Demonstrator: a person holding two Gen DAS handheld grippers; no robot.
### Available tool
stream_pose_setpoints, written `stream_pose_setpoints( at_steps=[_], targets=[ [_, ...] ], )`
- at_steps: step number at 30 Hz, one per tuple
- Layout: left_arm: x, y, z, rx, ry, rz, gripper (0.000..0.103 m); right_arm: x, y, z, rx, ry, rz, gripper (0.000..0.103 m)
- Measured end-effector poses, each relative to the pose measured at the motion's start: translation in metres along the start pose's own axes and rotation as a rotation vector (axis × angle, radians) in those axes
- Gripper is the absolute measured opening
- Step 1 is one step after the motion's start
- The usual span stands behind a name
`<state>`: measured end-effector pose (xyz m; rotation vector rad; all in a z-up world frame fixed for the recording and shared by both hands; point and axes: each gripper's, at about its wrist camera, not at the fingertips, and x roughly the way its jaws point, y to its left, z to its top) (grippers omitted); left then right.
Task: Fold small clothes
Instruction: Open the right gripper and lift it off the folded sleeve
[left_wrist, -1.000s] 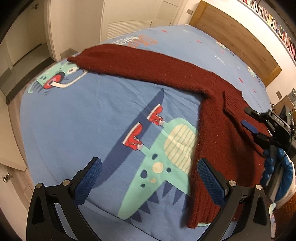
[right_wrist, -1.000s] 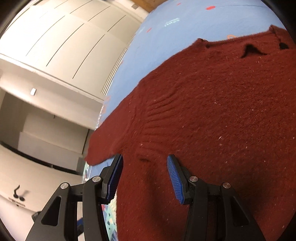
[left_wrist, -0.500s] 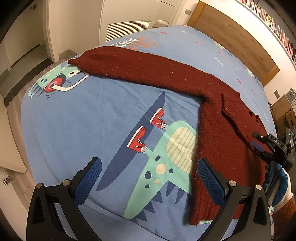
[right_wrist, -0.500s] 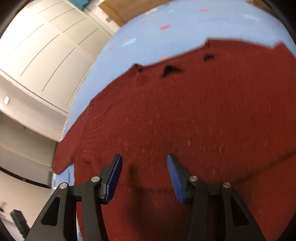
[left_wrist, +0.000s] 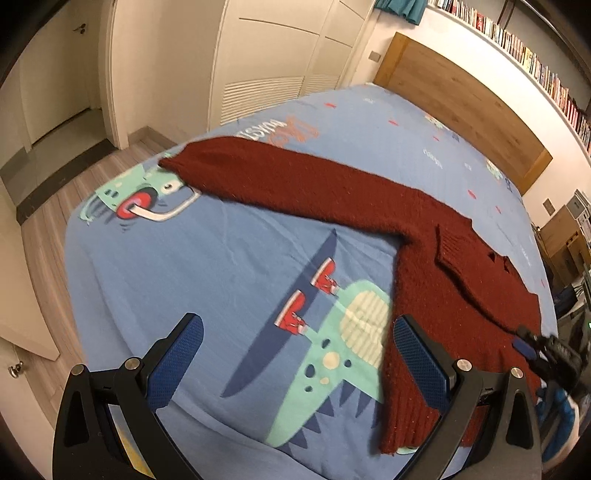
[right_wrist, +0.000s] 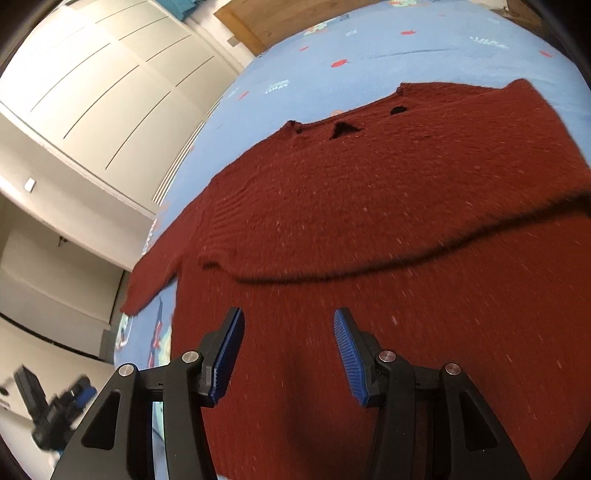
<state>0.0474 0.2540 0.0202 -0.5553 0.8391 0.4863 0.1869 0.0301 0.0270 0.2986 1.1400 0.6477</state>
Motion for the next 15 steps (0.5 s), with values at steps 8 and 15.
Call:
stream_pose_setpoints(
  at_steps=[8,15],
  targets=[
    [-0.01,0.024,0.009,-0.021,0.0,-0.007,0.102,-0.032,0.001,-0.033,-0.004,-0.032,-0.027,0.052],
    [-0.003,0.039,0.01,-0.023,0.02,-0.02,0.102,-0.055,0.003,-0.05,-0.019,-0.062,-0.069,0.052]
  ],
)
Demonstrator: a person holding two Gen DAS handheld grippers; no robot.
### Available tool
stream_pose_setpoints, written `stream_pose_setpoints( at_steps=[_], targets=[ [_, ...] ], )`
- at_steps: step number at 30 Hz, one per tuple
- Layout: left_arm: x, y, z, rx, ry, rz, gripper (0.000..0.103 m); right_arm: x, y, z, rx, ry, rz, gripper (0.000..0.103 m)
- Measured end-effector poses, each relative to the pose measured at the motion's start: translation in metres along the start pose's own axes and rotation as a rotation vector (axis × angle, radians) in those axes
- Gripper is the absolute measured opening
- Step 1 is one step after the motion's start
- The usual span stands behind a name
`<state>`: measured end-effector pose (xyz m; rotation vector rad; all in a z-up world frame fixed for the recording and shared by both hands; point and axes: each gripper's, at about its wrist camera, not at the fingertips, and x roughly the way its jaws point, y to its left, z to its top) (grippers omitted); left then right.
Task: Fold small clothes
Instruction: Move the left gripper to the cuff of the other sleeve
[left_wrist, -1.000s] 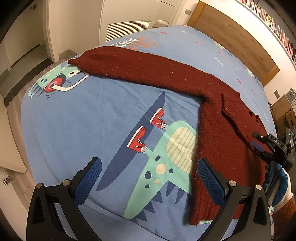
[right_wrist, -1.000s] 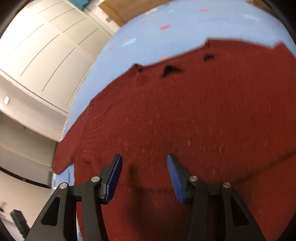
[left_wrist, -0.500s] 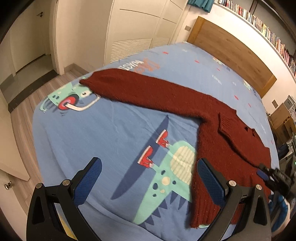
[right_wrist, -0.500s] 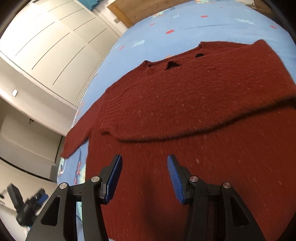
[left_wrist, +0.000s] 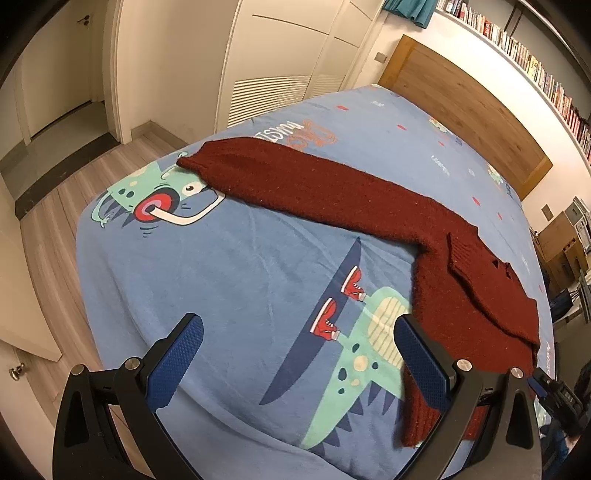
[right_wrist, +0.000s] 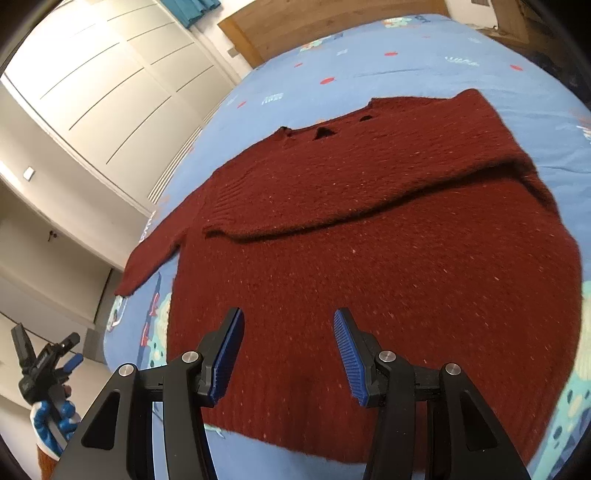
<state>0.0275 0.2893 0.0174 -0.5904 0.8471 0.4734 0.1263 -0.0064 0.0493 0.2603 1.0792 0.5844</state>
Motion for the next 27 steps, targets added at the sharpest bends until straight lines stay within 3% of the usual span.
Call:
stream_pose_setpoints(
  at_steps=[7,16,27],
  targets=[
    [0.023,0.011,0.006,-0.009,0.036,-0.013,0.102,-0.014,-0.001,-0.016,0.02,-0.021,-0.028,0.052],
    [0.061,0.036,0.023,-0.108,0.083,-0.072,0.101,-0.014,-0.001,-0.022,0.008,-0.004,-0.086,0.052],
    [0.102,0.079,0.065,-0.235,0.061,-0.131,0.095,0.002,0.006,-0.018,-0.008,0.026,-0.106,0.052]
  ],
)
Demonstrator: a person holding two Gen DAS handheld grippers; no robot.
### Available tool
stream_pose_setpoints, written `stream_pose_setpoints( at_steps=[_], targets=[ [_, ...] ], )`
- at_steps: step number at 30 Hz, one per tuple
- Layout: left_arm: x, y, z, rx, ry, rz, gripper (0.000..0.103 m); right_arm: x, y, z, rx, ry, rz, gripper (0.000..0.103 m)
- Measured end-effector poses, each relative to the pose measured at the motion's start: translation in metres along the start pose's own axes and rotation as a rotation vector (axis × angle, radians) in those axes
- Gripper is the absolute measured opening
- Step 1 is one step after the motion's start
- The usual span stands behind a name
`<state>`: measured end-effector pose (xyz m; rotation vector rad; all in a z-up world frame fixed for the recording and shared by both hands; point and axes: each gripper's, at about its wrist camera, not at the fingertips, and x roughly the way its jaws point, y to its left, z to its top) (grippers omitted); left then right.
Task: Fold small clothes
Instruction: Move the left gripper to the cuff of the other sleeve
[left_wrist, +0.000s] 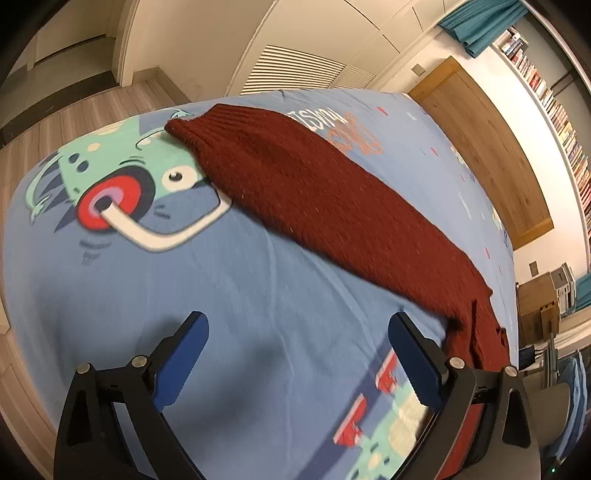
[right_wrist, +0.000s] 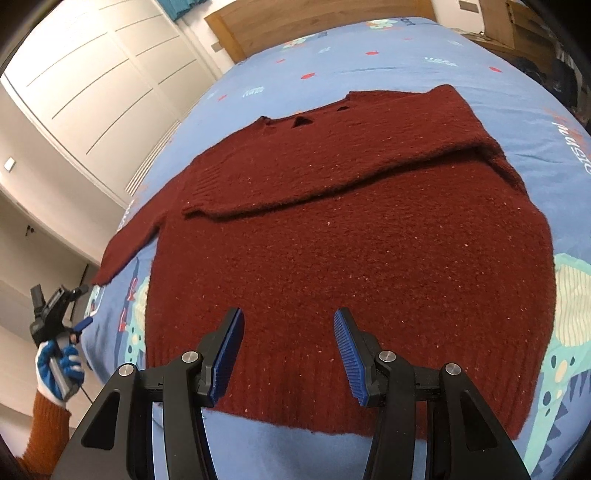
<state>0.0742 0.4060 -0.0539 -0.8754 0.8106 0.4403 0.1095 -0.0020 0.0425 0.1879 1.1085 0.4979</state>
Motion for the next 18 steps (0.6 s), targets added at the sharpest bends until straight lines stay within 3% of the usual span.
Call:
stream_pose_setpoints(
  at_steps=[3,11,18],
  targets=[
    [0.01,0.008,0.012,-0.008,-0.005,-0.002,0.094,0.003,0.0,0.002,0.003,0.003,-0.002,0.052],
    [0.041,0.031,0.037,-0.069,-0.019,-0.024,0.078,0.012,-0.005,0.011,0.0,0.011,-0.037,0.052],
    [0.05,0.053,0.063,-0.19,-0.085,-0.136,0.07,0.022,-0.014,0.013,0.025,0.028,-0.051,0.052]
  ],
)
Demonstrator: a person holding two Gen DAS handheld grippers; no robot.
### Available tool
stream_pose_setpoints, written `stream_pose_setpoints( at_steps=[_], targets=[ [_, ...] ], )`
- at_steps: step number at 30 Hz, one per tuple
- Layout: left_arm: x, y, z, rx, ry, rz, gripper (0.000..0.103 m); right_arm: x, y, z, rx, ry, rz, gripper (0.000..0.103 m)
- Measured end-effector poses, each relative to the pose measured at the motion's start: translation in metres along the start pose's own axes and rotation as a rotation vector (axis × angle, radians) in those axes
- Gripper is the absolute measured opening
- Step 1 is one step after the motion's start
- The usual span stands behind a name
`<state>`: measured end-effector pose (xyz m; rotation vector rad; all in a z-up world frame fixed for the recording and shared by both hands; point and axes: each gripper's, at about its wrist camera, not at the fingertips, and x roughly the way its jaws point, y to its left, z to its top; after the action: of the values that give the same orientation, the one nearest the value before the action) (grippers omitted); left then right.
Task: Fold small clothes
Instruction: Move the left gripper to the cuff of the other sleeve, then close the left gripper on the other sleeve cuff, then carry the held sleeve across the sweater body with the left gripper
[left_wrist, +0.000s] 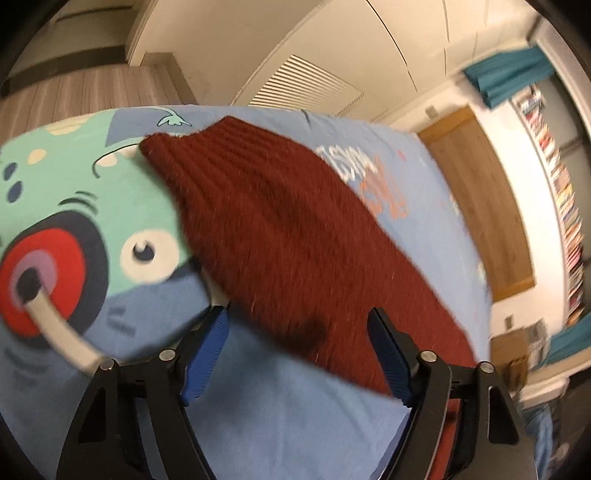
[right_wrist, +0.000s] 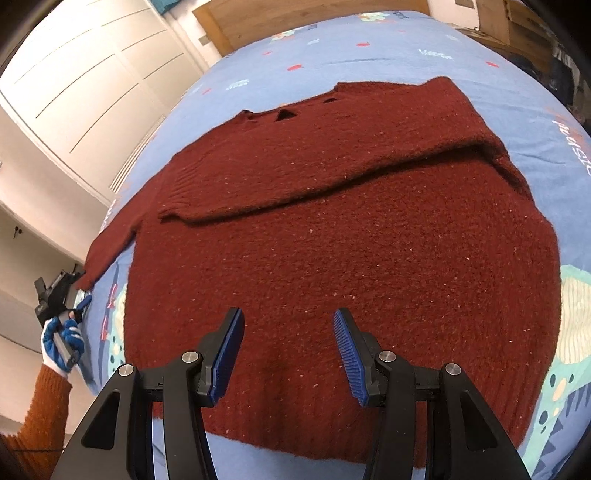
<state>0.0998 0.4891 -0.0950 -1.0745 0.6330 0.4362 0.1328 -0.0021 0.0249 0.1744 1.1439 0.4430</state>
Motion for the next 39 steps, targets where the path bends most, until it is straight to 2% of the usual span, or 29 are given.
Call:
stream_pose_setpoints(
  at_steps=[3,5,10,12,14,20,25,29,32,39],
  targets=[
    [0.002,0.008,0.011,-0.044,-0.016,-0.06,0.07,0.005,-0.002,0.001,0.004,0.007,0.003,0.052],
    [0.002,0.01,0.018,-0.053,-0.021,-0.084,0.066,0.008,-0.003,0.001,0.005,0.013,0.004,0.052],
    [0.003,0.024,0.03,-0.143,-0.016,-0.16,0.037,0.013,-0.011,0.003,0.021,0.021,0.003,0.052],
    [0.002,0.032,0.035,-0.17,-0.018,-0.178,0.031,0.013,-0.013,0.004,0.029,0.022,0.003,0.052],
    [-0.001,0.035,0.039,-0.189,-0.02,-0.192,0.031,0.013,-0.015,0.004,0.03,0.023,0.0,0.052],
    [-0.001,0.038,0.053,-0.231,-0.023,-0.19,0.025,0.01,-0.016,0.007,0.032,0.014,0.0,0.052],
    [0.002,0.038,0.058,-0.265,-0.011,-0.151,0.007,0.003,-0.014,0.006,0.023,0.005,0.026,0.052],
    [0.001,0.025,0.059,-0.242,-0.014,-0.118,0.005,-0.002,-0.017,0.006,0.026,-0.003,0.039,0.052],
    [-0.001,0.011,0.059,-0.225,-0.025,-0.122,0.005,-0.007,-0.022,0.006,0.033,-0.014,0.049,0.052],
    [-0.006,-0.022,0.056,-0.234,-0.022,-0.206,0.005,-0.02,-0.035,0.004,0.063,-0.042,0.068,0.052]
  ],
)
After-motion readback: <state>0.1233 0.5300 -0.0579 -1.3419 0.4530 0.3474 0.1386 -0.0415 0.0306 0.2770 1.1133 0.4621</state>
